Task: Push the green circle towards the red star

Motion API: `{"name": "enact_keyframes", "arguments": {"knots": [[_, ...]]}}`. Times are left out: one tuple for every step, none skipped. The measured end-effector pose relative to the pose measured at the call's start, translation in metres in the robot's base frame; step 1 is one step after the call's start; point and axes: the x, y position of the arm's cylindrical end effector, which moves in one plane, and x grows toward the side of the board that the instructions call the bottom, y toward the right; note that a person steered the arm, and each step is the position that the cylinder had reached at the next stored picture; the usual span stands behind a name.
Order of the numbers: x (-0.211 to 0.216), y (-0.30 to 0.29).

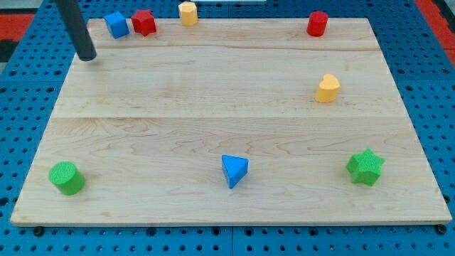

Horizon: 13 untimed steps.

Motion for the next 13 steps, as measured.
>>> {"name": "enact_keyframes", "arguments": {"knots": [[-0.006,-0.03],[-0.007,-0.032],[-0.006,-0.032],[0.011,-0.02],[0.042,-0.014],[0.042,-0.014],[0.054,-0.004],[0.109,0.047],[0.171,0.109],[0.244,0.125],[0.302,0.119],[0.3,0.032],[0.267,0.009]]}}
